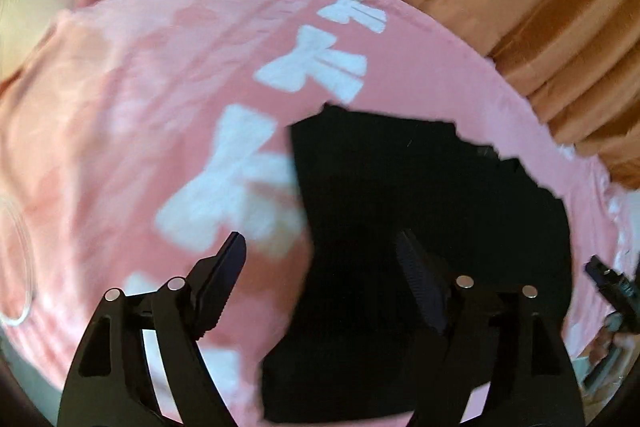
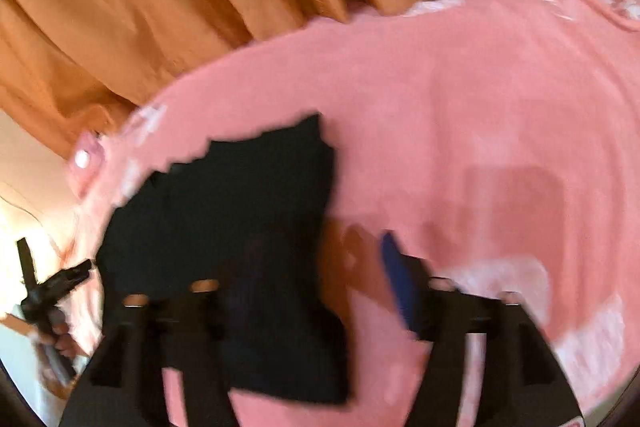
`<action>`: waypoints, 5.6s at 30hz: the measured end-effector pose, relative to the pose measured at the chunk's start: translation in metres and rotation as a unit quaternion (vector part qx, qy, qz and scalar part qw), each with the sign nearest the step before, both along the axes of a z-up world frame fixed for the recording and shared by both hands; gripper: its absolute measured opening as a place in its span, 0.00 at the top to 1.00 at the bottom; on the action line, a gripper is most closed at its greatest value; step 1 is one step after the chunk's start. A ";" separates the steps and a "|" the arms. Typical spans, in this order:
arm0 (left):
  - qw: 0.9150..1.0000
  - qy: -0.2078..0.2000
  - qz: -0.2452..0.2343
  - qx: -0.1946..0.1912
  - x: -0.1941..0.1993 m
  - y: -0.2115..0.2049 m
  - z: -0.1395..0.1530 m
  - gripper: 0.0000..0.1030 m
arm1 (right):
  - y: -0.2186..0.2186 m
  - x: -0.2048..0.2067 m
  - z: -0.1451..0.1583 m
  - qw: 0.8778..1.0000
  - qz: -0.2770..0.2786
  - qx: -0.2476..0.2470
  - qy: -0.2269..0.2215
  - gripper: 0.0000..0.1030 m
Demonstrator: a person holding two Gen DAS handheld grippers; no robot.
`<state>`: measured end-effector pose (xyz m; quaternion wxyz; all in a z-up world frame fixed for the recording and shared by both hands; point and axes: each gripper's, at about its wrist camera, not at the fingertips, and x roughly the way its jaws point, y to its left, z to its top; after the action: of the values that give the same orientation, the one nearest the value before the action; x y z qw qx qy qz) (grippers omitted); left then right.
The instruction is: Fold small clothes
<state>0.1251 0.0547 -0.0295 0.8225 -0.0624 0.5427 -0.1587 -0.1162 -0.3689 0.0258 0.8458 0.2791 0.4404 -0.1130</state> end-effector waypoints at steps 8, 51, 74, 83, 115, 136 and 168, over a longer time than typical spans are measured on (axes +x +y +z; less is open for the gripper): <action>0.999 -0.002 0.017 0.033 0.033 -0.037 -0.030 0.36 | 0.004 0.064 -0.043 0.998 0.049 -0.005 0.045 0.36; 0.993 0.035 -0.112 -0.027 -0.080 -0.018 -0.005 0.95 | 0.014 -0.034 0.016 0.995 0.090 -0.036 0.018 0.94; 0.999 0.025 -0.015 -0.012 0.045 -0.081 -0.014 0.66 | -0.056 0.088 -0.014 0.997 0.004 -0.062 0.042 0.54; 0.996 -0.088 -0.021 -0.012 0.060 -0.091 0.020 0.95 | -0.039 0.096 0.022 0.994 0.037 -0.103 -0.026 0.97; 0.987 -0.065 -0.112 0.098 -0.062 -0.035 -0.009 0.44 | 0.004 -0.026 -0.062 0.987 0.121 -0.023 0.102 1.00; 1.000 -0.023 -0.003 -0.008 -0.078 -0.001 0.027 0.28 | 0.052 -0.011 -0.006 0.992 0.107 -0.064 0.009 0.86; 0.998 0.019 0.029 0.050 -0.050 -0.071 -0.015 0.18 | 0.136 0.102 -0.062 0.987 0.136 -0.068 0.058 0.91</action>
<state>0.0747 -0.0160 -0.0446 0.8182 -0.0399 0.5636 -0.1066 -0.0139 -0.2325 -0.0360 0.8434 0.1513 0.5138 -0.0430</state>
